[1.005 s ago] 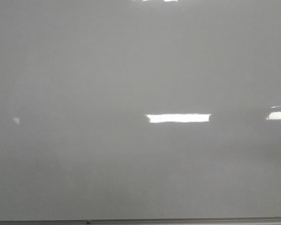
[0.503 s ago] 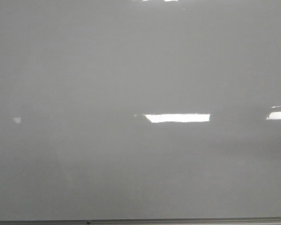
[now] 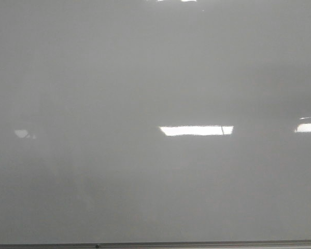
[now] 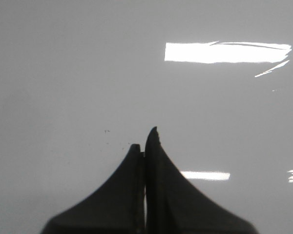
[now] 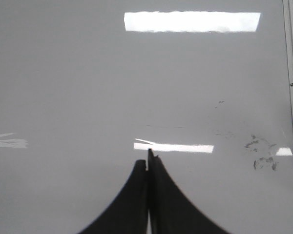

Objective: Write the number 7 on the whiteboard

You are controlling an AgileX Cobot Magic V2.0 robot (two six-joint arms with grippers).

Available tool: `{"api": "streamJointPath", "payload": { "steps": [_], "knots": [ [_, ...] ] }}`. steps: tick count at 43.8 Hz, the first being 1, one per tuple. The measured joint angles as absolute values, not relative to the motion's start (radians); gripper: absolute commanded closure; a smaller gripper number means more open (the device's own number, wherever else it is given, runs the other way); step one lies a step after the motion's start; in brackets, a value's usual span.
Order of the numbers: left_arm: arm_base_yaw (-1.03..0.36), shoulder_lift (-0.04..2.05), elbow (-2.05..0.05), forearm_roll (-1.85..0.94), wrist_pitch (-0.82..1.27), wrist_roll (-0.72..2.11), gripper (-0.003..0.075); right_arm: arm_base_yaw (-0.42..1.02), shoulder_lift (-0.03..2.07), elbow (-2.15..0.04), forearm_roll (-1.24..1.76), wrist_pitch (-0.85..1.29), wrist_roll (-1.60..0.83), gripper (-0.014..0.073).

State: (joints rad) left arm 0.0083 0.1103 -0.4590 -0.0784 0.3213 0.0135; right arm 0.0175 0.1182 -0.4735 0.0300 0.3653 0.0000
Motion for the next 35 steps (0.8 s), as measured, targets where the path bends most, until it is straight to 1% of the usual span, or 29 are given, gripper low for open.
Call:
{"api": "streamJointPath", "payload": {
  "steps": [7, 11, 25, 35],
  "knots": [
    [0.008, 0.221, -0.571, -0.072, 0.428, 0.014, 0.0741, 0.017, 0.238, -0.603, 0.028, 0.467, -0.007, 0.0662],
    [0.008, 0.273, -0.585, -0.072, 0.451, 0.014, 0.0741, 0.017, 0.304, -0.644, 0.026, 0.514, -0.007, 0.0662],
    [0.008, 0.411, -0.585, -0.072, 0.544, 0.014, 0.0741, 0.017, 0.461, -0.649, 0.026, 0.59, -0.01, 0.0662],
    [0.008, 0.478, -0.585, -0.072, 0.567, 0.014, 0.0741, 0.017, 0.572, -0.649, 0.026, 0.629, -0.01, 0.0657]
  ]
}}
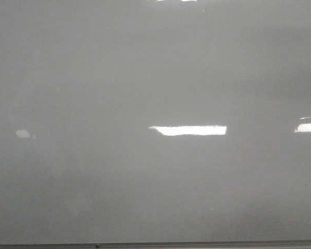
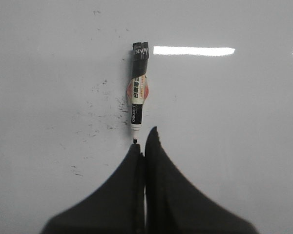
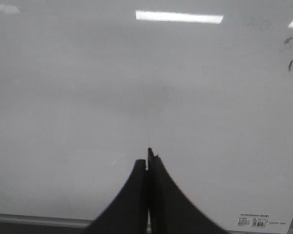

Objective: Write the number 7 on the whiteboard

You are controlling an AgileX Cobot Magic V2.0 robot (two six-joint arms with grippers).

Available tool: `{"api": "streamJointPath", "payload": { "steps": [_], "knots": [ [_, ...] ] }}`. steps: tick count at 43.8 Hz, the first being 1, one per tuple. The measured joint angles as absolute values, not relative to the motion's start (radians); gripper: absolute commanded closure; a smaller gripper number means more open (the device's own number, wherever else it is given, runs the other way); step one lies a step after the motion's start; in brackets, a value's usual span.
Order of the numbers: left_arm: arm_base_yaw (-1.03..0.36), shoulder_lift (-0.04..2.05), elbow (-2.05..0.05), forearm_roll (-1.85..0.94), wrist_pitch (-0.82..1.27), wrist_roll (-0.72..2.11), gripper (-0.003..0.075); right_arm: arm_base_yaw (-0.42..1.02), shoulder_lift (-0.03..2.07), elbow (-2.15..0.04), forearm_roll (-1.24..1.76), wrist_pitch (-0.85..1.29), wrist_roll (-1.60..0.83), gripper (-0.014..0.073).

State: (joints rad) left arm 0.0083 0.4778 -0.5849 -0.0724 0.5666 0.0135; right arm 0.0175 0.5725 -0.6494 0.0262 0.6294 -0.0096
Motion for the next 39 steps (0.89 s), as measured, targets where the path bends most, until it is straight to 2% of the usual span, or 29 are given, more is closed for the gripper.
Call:
{"api": "streamJointPath", "payload": {
  "steps": [3, 6, 10, 12, 14, 18, 20, 23, 39],
  "knots": [
    [0.008, 0.489, -0.585, -0.072, 0.567, 0.014, 0.0741, 0.017, 0.607, -0.649, 0.026, 0.649, -0.012, 0.0632],
    [0.008, 0.498, -0.585, -0.072, 0.567, 0.014, 0.074, 0.017, 0.637, -0.649, 0.026, 0.663, -0.016, 0.0548],
    [0.008, 0.514, -0.585, -0.072, 0.569, 0.014, 0.0692, 0.017, 0.67, -0.649, 0.026, 0.682, -0.025, 0.0326],
    [0.008, 0.524, -0.585, -0.072, 0.573, 0.014, 0.0615, 0.017, 0.685, -0.649, 0.026, 0.687, -0.028, 0.019],
    [0.008, 0.538, -0.585, -0.071, 0.578, 0.014, 0.0544, 0.017, 0.693, -0.649, 0.026, 0.691, -0.032, 0.009],
    [0.008, 0.573, -0.585, -0.065, 0.584, 0.014, 0.0337, 0.017, 0.699, -0.649, 0.026, 0.691, -0.032, -0.0025],
    [0.008, 0.595, -0.585, -0.058, 0.586, 0.014, 0.0252, 0.017, 0.702, -0.649, 0.026, 0.691, -0.032, -0.0041],
    [0.008, 0.638, -0.585, -0.043, 0.586, 0.014, 0.0199, 0.017, 0.702, -0.649, 0.026, 0.691, -0.032, -0.0041],
    [0.008, 0.957, -0.682, 0.0, 0.584, 0.016, 0.0209, 0.017, 0.702, -0.649, 0.026, 0.691, -0.032, -0.0041]
  ]
}}
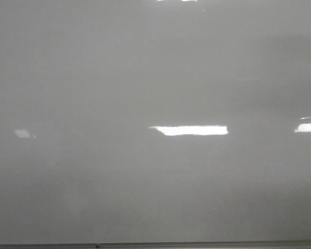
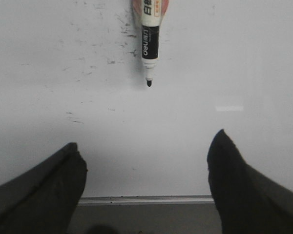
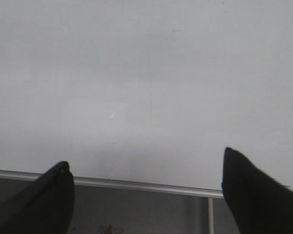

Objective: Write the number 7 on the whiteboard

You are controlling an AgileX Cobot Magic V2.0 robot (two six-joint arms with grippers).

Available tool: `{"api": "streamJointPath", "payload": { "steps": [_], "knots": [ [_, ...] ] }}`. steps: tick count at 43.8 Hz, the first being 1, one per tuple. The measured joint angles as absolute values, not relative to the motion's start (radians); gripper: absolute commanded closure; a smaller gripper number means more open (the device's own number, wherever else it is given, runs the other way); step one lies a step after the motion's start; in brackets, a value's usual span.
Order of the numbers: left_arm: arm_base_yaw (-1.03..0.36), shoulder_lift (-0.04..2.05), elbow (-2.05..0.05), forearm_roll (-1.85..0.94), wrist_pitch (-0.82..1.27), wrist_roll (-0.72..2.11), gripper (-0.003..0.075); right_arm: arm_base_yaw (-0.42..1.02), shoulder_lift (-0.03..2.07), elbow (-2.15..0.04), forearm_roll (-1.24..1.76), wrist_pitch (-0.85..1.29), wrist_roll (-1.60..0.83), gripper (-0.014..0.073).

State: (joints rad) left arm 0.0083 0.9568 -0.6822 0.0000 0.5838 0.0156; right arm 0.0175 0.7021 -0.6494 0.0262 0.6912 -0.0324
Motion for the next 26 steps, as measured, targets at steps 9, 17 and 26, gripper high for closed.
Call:
{"api": "streamJointPath", "payload": {
  "steps": [9, 17, 26],
  "knots": [
    [0.008, 1.127, -0.744, 0.0, 0.503, 0.016, 0.0209, 0.017, 0.702, -0.649, 0.026, 0.691, -0.032, -0.0041],
    [0.008, 1.244, -0.764, 0.0, 0.396, 0.016, 0.0209, 0.017, 0.702, -0.649, 0.026, 0.691, -0.032, -0.0041],
    [0.008, 1.337, -0.766, 0.0, 0.274, 0.016, 0.0211, 0.017, 0.702, -0.649, 0.026, 0.691, -0.034, -0.0041]
  ]
}}
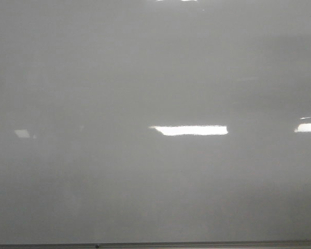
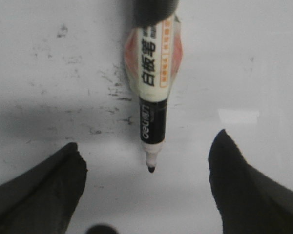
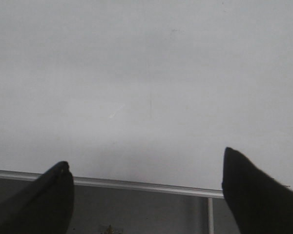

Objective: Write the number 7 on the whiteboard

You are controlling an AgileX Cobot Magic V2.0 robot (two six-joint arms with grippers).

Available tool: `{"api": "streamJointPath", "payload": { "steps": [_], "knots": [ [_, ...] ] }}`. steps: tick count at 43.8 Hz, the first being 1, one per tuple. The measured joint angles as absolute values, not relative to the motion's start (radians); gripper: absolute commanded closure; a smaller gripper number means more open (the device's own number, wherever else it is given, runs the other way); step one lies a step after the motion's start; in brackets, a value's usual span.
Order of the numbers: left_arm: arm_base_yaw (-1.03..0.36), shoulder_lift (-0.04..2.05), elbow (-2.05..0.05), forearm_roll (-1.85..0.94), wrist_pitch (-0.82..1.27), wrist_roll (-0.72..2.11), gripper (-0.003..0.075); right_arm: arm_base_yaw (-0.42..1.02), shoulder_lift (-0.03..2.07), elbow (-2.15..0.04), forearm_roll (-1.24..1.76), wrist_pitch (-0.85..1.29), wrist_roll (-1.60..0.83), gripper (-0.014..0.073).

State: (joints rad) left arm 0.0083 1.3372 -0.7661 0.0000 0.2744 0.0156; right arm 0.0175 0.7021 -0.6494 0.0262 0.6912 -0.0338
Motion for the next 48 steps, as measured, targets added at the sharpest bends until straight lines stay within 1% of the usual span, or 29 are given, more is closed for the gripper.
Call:
{"api": "streamJointPath", "payload": {
  "steps": [3, 6, 19, 27, 31, 42, 48],
  "knots": [
    [0.008, 1.359, -0.766, 0.0, 0.237, 0.016, 0.0221, 0.017, 0.702, -0.649, 0.026, 0.691, -0.034, -0.0041],
    [0.008, 1.379, -0.767, 0.0, 0.201, 0.016, 0.0256, 0.017, 0.702, -0.649, 0.026, 0.691, -0.034, -0.0041],
    [0.008, 1.432, -0.768, 0.0, 0.095, 0.016, 0.0462, 0.017, 0.702, -0.649, 0.026, 0.691, -0.034, -0.0041],
    [0.008, 1.44, -0.768, 0.0, 0.092, 0.016, 0.0594, 0.017, 0.702, -0.649, 0.026, 0.691, -0.034, -0.0041],
    [0.008, 1.44, -0.768, 0.0, 0.094, 0.016, 0.0645, 0.017, 0.702, -0.649, 0.026, 0.691, -0.034, -0.0041],
    [0.008, 1.433, -0.768, 0.0, 0.106, 0.018, 0.0734, 0.017, 0.702, -0.653, 0.026, 0.691, -0.034, -0.0041],
    [0.008, 1.376, -0.786, 0.0, 0.218, 0.018, 0.0741, 0.017, 0.702, -0.689, 0.026, 0.72, -0.034, -0.0041]
  ]
}}
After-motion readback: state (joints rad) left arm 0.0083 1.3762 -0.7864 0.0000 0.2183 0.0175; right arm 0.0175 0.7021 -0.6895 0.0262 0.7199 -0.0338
